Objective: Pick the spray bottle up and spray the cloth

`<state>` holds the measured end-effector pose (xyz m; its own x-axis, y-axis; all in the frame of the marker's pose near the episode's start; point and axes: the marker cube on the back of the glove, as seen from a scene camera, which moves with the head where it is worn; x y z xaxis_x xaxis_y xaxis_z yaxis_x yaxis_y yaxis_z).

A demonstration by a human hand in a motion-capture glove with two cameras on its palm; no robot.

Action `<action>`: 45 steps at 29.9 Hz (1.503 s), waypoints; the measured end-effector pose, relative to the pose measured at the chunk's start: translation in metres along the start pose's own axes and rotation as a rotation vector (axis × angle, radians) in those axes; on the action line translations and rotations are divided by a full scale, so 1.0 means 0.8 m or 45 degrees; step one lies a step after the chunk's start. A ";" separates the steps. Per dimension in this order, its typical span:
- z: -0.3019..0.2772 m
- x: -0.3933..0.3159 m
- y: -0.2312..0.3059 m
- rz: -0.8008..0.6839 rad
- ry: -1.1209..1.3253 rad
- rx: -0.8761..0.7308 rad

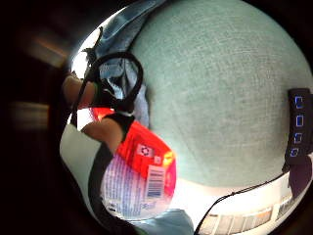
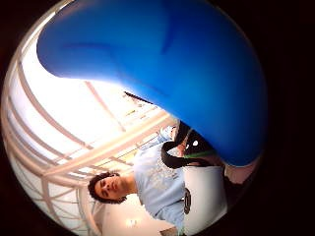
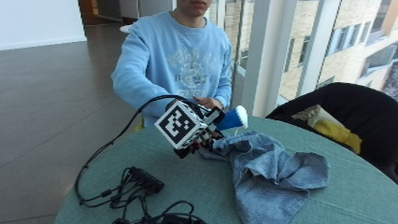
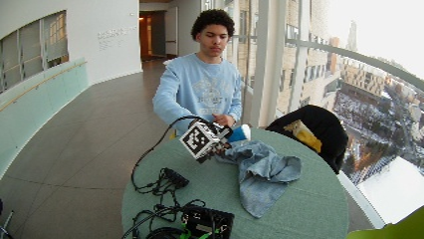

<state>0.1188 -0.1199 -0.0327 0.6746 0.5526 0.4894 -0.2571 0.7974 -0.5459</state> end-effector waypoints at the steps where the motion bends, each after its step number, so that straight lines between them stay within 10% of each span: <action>1: 0.000 0.000 0.000 -0.001 0.002 -0.002; 21: 0.007 -0.011 0.006 -0.048 -0.010 0.009; 45: 0.131 -0.224 -0.017 -0.987 -0.372 0.368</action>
<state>-0.0709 -0.2040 -0.0416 0.5379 -0.1622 0.8272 0.0085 0.9823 0.1871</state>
